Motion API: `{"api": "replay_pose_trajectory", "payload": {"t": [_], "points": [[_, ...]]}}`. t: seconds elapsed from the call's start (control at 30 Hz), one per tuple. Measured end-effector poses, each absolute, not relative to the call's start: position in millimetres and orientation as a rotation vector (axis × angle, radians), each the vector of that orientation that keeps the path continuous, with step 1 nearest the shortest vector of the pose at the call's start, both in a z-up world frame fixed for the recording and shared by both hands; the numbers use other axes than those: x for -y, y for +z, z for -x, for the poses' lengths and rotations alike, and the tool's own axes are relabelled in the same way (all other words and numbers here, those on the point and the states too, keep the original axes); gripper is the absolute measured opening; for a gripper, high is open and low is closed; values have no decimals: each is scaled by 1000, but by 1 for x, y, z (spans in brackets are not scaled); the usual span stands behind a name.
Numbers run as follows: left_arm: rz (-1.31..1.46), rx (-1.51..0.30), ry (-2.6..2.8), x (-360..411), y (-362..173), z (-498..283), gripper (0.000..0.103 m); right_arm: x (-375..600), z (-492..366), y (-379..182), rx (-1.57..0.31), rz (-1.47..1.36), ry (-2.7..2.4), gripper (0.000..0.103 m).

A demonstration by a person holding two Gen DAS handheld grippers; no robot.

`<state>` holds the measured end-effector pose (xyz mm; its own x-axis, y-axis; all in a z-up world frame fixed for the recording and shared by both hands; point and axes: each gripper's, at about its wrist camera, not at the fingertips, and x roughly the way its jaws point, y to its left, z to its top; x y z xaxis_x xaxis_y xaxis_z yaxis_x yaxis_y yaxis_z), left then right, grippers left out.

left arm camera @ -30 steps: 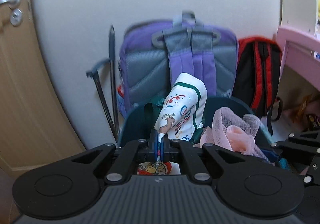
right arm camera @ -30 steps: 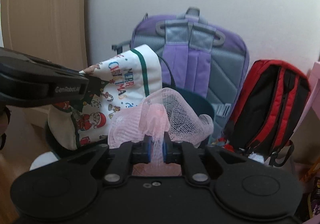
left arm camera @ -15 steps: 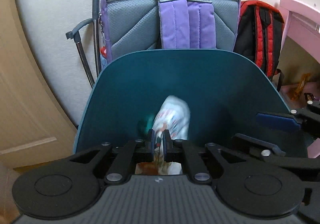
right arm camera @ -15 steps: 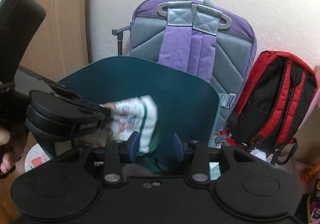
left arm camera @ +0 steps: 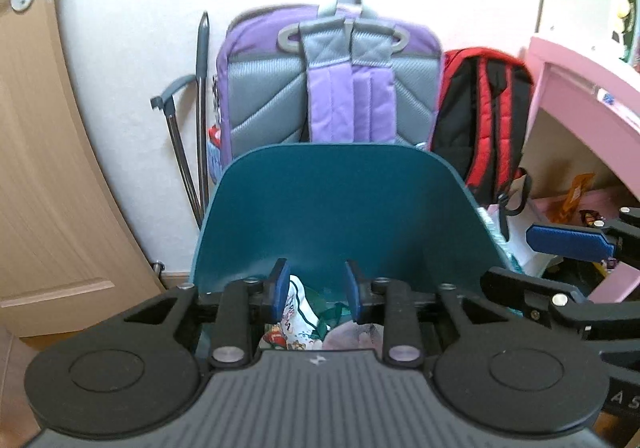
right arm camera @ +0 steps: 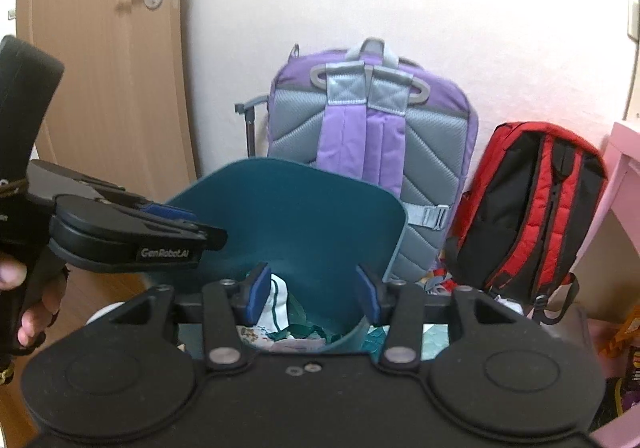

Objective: Collect trash
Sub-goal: 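Open both tools to drop the items into the wastebasket, then withdraw, then lower and grasp white tissue with left tool while right grasps white-orange wrapper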

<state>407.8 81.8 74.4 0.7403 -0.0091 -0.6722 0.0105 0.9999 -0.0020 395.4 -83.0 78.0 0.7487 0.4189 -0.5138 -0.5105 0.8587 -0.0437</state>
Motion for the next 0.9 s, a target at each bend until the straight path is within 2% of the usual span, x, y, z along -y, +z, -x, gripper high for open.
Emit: {"api": "replay_pose_trajectory", "payload": {"t": [0.47,0.5,0.53,0.6,0.9], "points": [[10,-698,-101,-65,120,-305,31,121,-304,121,-462,122,539,50],[13,-696,-109,-64,120,-297,39,124,-297,120,-461,118,543,50],[13,-690,-110,-63,120,-289,57,127,-290,120,-460,113,549,50],[0,-662,-104,-60,120,-272,76,133,-276,117,-460,112,560,50],[37,-701,-132,-52,84,-216,83,163,-224,82,-489,94,575,52]]}}
